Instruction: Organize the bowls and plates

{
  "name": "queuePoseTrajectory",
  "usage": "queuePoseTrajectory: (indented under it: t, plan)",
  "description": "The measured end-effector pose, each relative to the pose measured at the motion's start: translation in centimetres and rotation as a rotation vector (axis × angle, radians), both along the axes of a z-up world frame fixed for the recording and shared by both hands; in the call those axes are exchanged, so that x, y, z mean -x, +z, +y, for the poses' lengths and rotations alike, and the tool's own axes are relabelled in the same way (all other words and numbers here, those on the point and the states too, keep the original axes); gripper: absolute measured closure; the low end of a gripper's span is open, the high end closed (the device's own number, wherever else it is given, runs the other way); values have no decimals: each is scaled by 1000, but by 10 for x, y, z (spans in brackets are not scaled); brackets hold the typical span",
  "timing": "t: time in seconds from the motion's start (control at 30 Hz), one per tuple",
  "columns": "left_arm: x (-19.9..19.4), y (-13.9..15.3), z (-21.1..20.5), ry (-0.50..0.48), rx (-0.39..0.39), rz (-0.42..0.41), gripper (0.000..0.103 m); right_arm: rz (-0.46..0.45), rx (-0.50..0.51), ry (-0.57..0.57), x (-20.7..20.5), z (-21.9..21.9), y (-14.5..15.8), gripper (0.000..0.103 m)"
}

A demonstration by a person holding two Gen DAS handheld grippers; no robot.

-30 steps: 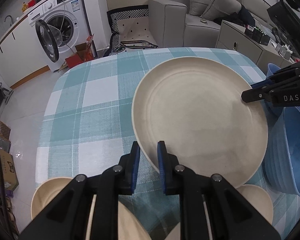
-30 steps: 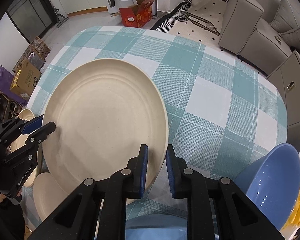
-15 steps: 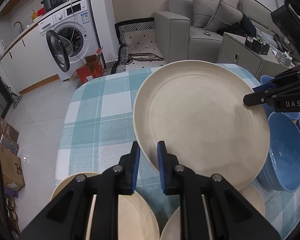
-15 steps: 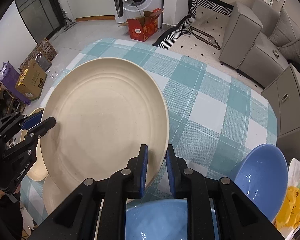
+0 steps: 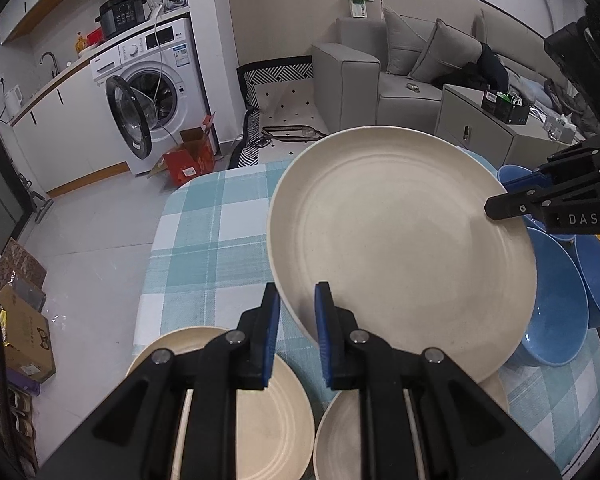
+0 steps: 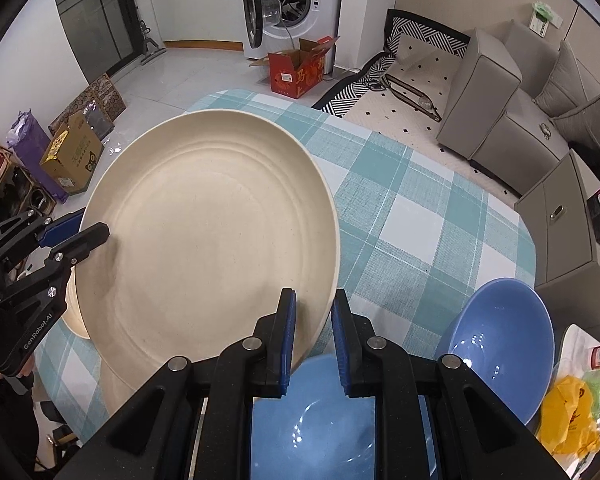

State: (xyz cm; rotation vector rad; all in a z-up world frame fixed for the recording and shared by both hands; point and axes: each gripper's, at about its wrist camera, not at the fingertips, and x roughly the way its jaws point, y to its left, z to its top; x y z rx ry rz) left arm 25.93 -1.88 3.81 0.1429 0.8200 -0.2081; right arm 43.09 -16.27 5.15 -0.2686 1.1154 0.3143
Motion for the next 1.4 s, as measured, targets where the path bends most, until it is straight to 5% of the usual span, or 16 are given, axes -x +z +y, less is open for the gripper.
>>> queuePoseTrajectory:
  t: [0.6,1.4]
  plan:
    - [45,18,15,34,9,-54,87,-75,15,66,61,18,26,85]
    - [88,8,17,31,-18,-59,87,-90,41,112,108,23,3,85]
